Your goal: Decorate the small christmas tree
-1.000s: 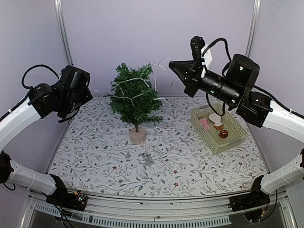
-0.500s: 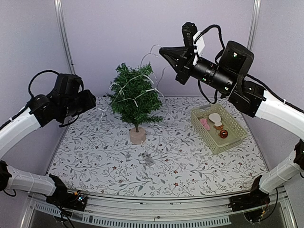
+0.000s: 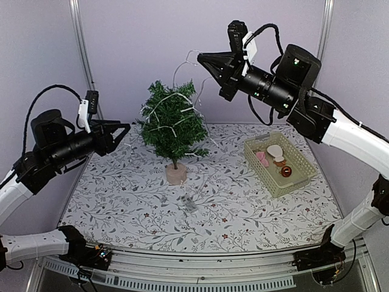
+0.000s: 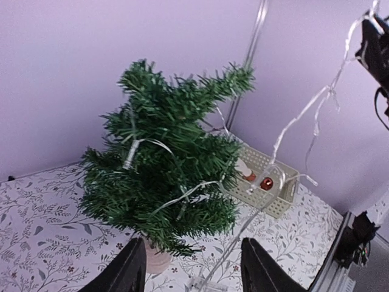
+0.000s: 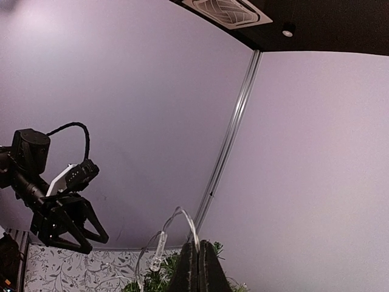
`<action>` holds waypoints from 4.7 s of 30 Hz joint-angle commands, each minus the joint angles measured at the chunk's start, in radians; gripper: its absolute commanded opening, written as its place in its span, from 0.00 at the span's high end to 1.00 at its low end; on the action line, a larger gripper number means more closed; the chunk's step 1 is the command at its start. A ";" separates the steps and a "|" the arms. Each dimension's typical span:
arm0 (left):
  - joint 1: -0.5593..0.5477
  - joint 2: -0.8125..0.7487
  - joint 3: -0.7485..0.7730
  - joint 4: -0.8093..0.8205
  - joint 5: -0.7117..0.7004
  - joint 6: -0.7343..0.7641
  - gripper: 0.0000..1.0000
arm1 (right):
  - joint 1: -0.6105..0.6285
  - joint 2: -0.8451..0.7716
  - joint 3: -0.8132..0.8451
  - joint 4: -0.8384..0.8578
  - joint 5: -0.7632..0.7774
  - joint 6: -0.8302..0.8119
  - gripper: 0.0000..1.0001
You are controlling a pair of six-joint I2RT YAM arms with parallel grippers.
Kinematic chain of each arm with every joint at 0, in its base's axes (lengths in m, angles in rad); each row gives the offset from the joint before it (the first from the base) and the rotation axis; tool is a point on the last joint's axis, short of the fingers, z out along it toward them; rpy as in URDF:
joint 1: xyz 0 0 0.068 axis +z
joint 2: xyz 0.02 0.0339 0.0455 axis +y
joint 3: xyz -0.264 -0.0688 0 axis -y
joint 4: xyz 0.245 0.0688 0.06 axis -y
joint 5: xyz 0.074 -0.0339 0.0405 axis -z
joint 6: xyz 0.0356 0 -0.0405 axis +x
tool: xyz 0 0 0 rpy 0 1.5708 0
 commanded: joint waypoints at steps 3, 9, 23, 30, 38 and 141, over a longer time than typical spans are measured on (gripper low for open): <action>-0.013 0.080 0.018 0.091 0.295 0.250 0.47 | -0.004 0.010 0.044 -0.008 -0.012 -0.021 1.00; -0.027 0.185 0.087 0.001 0.368 0.376 0.49 | -0.005 0.011 0.054 -0.011 -0.007 -0.026 1.00; -0.038 0.228 0.136 0.002 0.229 0.388 1.00 | -0.005 -0.008 0.064 -0.020 0.033 -0.050 1.00; -0.023 0.205 0.190 0.051 -0.008 0.343 1.00 | -0.023 -0.019 0.085 -0.033 0.131 -0.074 1.00; 0.009 0.292 0.309 0.080 -0.293 0.358 1.00 | -0.046 0.036 0.142 -0.046 0.245 -0.098 1.00; 0.520 0.806 0.580 0.184 0.497 0.010 0.44 | -0.439 0.168 -0.017 -0.357 0.026 0.248 1.00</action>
